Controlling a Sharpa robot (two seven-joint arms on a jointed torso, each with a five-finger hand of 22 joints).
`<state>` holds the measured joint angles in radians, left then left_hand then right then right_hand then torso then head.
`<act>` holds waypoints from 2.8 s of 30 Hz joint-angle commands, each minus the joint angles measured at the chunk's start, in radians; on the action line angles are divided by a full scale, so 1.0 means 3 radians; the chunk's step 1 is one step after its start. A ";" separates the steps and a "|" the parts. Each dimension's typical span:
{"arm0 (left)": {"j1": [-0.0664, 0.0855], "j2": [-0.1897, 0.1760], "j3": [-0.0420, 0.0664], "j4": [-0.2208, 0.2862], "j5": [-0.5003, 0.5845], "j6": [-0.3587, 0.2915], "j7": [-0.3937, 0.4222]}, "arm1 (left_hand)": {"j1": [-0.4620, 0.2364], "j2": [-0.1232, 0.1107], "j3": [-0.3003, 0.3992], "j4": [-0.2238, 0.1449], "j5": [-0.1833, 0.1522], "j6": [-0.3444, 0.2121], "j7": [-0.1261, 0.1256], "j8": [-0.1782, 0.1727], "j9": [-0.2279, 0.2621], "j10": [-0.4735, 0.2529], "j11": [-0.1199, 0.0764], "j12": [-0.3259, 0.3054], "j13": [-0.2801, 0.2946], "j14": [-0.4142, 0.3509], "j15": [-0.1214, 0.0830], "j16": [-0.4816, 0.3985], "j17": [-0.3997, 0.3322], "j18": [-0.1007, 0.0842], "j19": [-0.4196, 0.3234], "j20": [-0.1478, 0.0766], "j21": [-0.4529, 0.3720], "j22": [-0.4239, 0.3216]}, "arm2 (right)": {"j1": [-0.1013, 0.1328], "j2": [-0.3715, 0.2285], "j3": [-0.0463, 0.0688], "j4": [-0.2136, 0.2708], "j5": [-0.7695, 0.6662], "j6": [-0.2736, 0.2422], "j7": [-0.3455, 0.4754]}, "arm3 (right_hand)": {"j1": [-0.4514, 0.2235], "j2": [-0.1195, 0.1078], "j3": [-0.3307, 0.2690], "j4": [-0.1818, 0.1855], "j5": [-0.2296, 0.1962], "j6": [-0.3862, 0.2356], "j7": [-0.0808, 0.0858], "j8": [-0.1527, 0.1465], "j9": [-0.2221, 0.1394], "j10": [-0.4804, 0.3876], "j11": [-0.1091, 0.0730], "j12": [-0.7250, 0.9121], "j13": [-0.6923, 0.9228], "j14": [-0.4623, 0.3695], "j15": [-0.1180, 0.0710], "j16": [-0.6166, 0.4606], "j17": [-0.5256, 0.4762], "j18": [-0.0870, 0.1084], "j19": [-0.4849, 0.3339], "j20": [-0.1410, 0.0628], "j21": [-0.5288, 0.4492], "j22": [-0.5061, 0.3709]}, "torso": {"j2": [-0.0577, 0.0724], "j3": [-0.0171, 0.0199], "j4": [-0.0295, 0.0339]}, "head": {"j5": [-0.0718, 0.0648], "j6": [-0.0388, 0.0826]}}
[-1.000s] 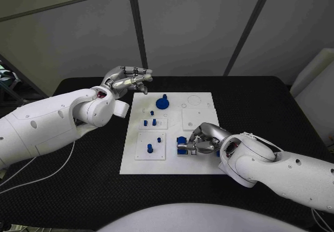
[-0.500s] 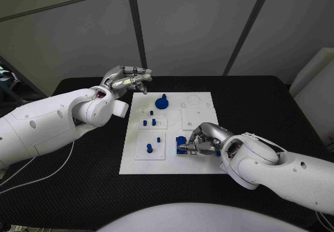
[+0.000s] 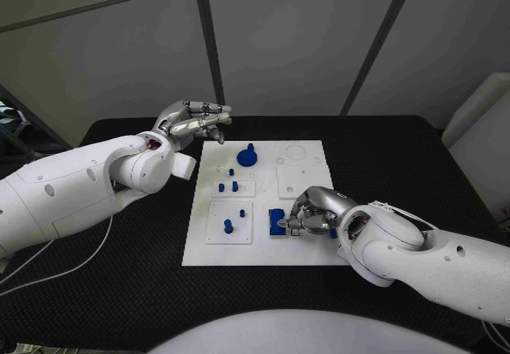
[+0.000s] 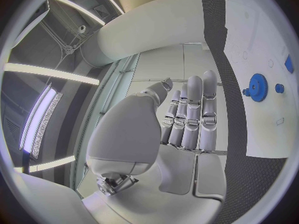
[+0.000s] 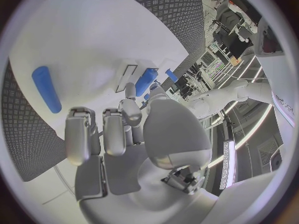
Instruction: Assemble the parts on the task board
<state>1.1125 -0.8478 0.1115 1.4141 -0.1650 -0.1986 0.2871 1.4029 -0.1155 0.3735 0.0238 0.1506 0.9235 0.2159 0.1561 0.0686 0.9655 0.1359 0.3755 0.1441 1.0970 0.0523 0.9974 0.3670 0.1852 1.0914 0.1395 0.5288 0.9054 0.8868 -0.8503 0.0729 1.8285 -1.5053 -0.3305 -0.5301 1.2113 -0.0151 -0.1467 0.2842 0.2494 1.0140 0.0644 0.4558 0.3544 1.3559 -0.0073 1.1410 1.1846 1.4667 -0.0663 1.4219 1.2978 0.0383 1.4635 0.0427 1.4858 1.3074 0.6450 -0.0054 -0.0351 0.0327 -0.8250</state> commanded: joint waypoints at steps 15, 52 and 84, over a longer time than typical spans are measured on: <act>0.0005 -0.0002 0.0002 0.0003 0.0011 0.0044 -0.0001 | -0.0003 0.0027 -0.0022 -0.0003 -0.0008 -0.0027 -0.0002 0.0015 0.0000 -0.0025 0.0008 0.0013 -0.0005 -0.0031 -0.0001 -0.0014 -0.0004 -0.0008 0.0003 0.0018 -0.0020 -0.0006 | 0.0005 -0.0172 -0.0001 0.0103 0.0065 -0.0307 0.0276 | 0.0186 -0.0033 -0.0124 -0.0008 0.0033 -0.0178 0.0047 -0.0085 -0.0025 -0.0107 0.0030 -0.0196 -0.0142 0.0161 0.0004 -0.0080 -0.0105 0.0020 -0.0055 0.0012 -0.0090 0.0287 | 0.0002 0.0003 -0.0009 | 0.0003 -0.0003; -0.0010 -0.0052 0.0002 0.0038 0.0011 0.0032 0.0021 | 0.0000 0.0028 -0.0024 -0.0005 -0.0008 -0.0030 -0.0003 0.0018 0.0001 -0.0028 0.0008 0.0017 -0.0006 -0.0032 -0.0001 -0.0014 -0.0005 -0.0008 0.0003 0.0018 -0.0023 -0.0008 | -0.0062 -0.0802 -0.0009 0.0087 -0.0443 0.0105 0.0129 | 0.0413 0.0011 -0.0273 0.0010 0.0235 0.0044 0.0049 -0.0370 -0.0132 -0.0077 0.0035 -0.0293 -0.0197 0.0166 0.0015 -0.0096 -0.0080 0.0020 -0.0046 0.0034 -0.0098 0.0295 | -0.0002 0.0002 -0.0023 | -0.0172 0.0038; -0.0011 -0.0078 0.0002 0.0042 0.0011 0.0039 0.0003 | 0.0000 0.0028 -0.0024 -0.0005 -0.0008 -0.0030 -0.0003 0.0018 0.0001 -0.0028 0.0008 0.0017 -0.0006 -0.0032 -0.0001 -0.0014 -0.0005 -0.0008 0.0003 0.0018 -0.0023 -0.0008 | -0.0203 -0.0612 -0.0016 0.0027 -0.1064 0.0804 -0.0067 | 0.0783 -0.0083 -0.0332 -0.0192 0.0058 0.0018 0.0077 -0.0476 -0.0060 -0.0180 0.0053 -0.0487 -0.0313 0.0158 0.0025 -0.0125 -0.0078 0.0041 -0.0114 0.0036 -0.0176 0.0205 | -0.0004 0.0001 -0.0020 | -0.0157 -0.0006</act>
<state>1.1077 -0.8710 0.1113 1.4245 -0.1649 -0.1966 0.2844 1.4029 -0.1155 0.3738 0.0234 0.1506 0.9235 0.2160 0.1560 0.0686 0.9633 0.1385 0.3755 0.1441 1.0970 0.0523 0.9974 0.3666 0.1851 1.0914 0.1395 0.5288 0.9039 0.8448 -1.0328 0.0856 1.8493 -1.7592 -0.2496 -0.5004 1.4347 -0.0393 -0.2463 0.2341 0.2716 1.0164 0.0862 0.3219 0.4867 1.3091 0.0072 1.0014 1.0924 1.4668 -0.0589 1.3844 1.2721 0.0385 1.4365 0.0519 1.4372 1.3076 0.6441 -0.0050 -0.0416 -0.0149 -0.8268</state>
